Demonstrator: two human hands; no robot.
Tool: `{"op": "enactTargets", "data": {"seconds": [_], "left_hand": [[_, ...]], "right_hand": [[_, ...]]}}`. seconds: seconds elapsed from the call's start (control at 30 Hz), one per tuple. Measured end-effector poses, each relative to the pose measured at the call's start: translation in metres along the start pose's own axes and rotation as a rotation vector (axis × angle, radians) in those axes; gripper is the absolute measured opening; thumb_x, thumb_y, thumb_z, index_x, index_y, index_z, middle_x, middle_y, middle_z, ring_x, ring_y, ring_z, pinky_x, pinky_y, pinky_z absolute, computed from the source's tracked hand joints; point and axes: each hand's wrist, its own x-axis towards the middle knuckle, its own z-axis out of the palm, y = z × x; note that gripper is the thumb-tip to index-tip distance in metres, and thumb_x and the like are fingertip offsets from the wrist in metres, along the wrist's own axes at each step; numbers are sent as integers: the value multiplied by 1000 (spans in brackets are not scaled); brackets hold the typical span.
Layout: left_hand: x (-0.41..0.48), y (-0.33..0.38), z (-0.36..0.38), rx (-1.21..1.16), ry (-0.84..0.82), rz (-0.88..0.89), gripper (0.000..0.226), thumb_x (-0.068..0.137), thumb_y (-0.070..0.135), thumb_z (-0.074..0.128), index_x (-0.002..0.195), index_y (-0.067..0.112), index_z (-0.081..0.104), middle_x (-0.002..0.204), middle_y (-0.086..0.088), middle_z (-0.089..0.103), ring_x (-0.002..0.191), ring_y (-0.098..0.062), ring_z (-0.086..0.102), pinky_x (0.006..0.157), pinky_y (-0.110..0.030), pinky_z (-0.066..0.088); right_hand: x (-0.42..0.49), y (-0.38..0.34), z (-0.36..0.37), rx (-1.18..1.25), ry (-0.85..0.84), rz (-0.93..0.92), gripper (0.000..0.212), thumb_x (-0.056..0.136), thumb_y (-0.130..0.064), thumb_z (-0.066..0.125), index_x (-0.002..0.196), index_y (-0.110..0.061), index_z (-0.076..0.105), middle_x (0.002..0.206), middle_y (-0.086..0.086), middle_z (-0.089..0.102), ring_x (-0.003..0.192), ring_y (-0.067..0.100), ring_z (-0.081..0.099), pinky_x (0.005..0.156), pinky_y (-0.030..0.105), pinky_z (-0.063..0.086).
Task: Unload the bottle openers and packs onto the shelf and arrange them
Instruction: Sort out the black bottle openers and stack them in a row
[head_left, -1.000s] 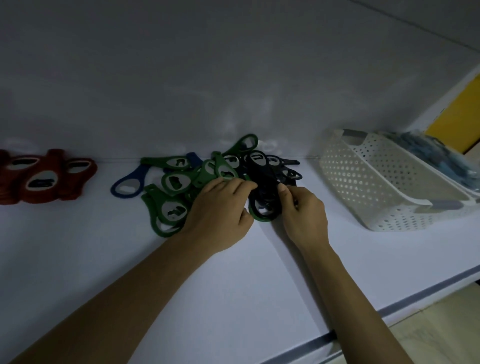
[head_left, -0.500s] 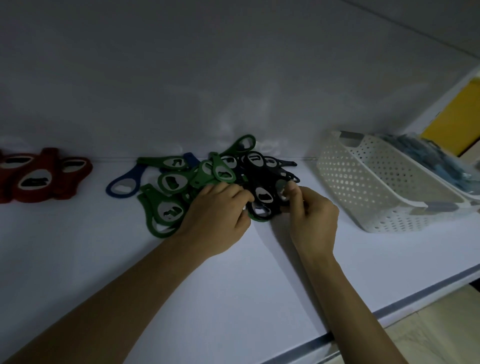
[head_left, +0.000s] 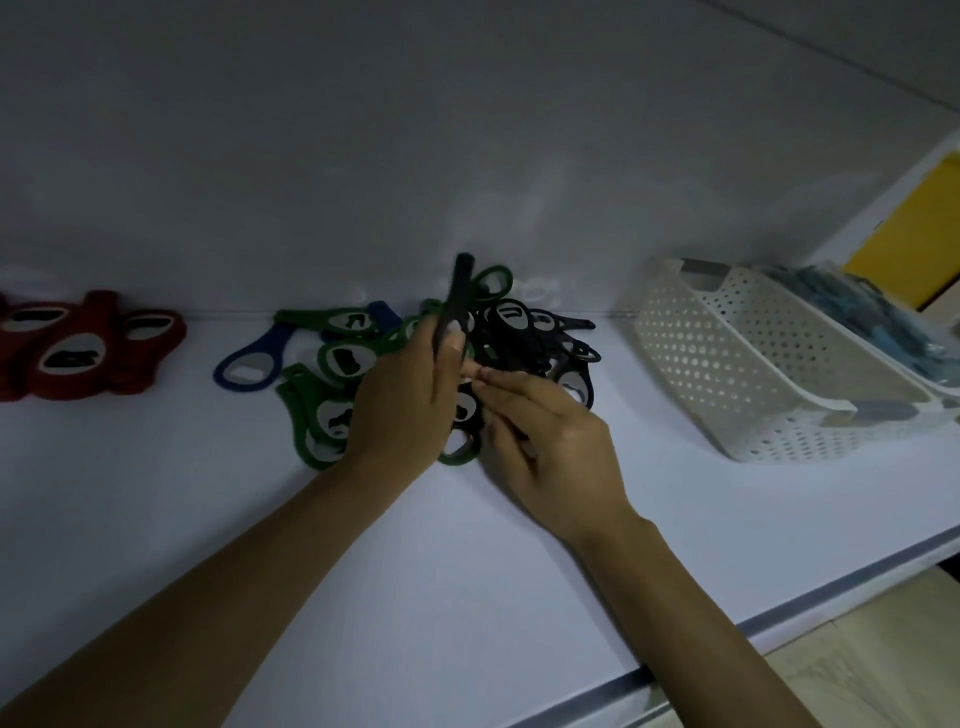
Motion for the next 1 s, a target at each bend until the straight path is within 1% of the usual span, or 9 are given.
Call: {"op": "enactTargets", "data": {"seconds": [0.1, 0.23, 0.3, 0.4, 0.5, 0.63, 0.73, 0.83, 1.0], "left_hand": [[2, -1, -4, -175, 130, -125, 17, 102, 26, 34, 98, 20, 49, 69, 23, 56, 58, 8, 55, 51, -16, 44], [4, -1, -5, -254, 171, -196, 21, 103, 23, 34, 104, 14, 53, 72, 21, 63, 59, 6, 56, 56, -18, 47], [3, -1, -5, -256, 167, -184, 18, 102, 24, 34, 102, 20, 51, 70, 28, 63, 58, 7, 54, 55, -17, 46], [2, -1, -5, -232, 162, -160, 19, 102, 25, 34, 102, 20, 52, 74, 11, 64, 62, -4, 59, 62, -29, 49], [2, -2, -6, -212, 158, -135, 23, 101, 25, 35, 99, 17, 56, 79, 19, 63, 68, 0, 60, 64, -23, 50], [1, -1, -5, -175, 146, -95, 25, 101, 25, 36, 96, 16, 59, 79, 20, 62, 68, -12, 60, 63, -34, 49], [0, 1, -5, -143, 145, -51, 22, 101, 22, 37, 101, 13, 57, 75, 21, 59, 60, -17, 56, 54, -34, 46], [-1, 5, -6, -90, 118, 2, 23, 100, 21, 38, 112, 10, 54, 76, 16, 63, 50, -2, 53, 42, -14, 36], [0, 21, 3, -468, -64, -181, 13, 98, 20, 40, 95, 17, 53, 76, 5, 70, 43, -7, 51, 40, -21, 42]], "right_hand": [[0, 5, -3, -1, -27, 172, 27, 84, -6, 59, 110, -8, 69, 109, 3, 69, 99, 14, 60, 74, 31, 55], [-1, 9, 3, 2, -354, 195, 48, 90, -6, 54, 137, -13, 50, 130, 4, 59, 127, 24, 45, 103, 38, 38], [-1, 11, 5, -22, -392, 183, 48, 92, -12, 54, 140, -14, 47, 124, 4, 59, 121, 24, 47, 99, 34, 35], [-1, 12, 3, -71, -366, 149, 38, 93, -26, 59, 130, -17, 59, 112, 4, 61, 104, 25, 53, 89, 37, 41], [-1, 10, 2, -94, -283, 111, 27, 90, -26, 65, 115, -19, 70, 98, 5, 63, 90, 26, 55, 77, 38, 43], [1, 8, 0, -124, -88, 99, 21, 91, -16, 59, 106, -12, 72, 86, 5, 64, 76, 23, 54, 66, 34, 44], [1, 8, -5, 37, 63, 314, 21, 91, -17, 53, 103, -11, 69, 85, -2, 67, 76, 16, 59, 66, 28, 48], [-1, 10, -8, 244, 209, 558, 11, 90, -17, 57, 95, -15, 67, 77, -15, 66, 71, 2, 62, 60, 13, 45], [2, 11, -14, 338, 509, 626, 11, 92, -14, 60, 93, -22, 67, 76, -20, 69, 73, 1, 66, 64, 13, 49]]}}
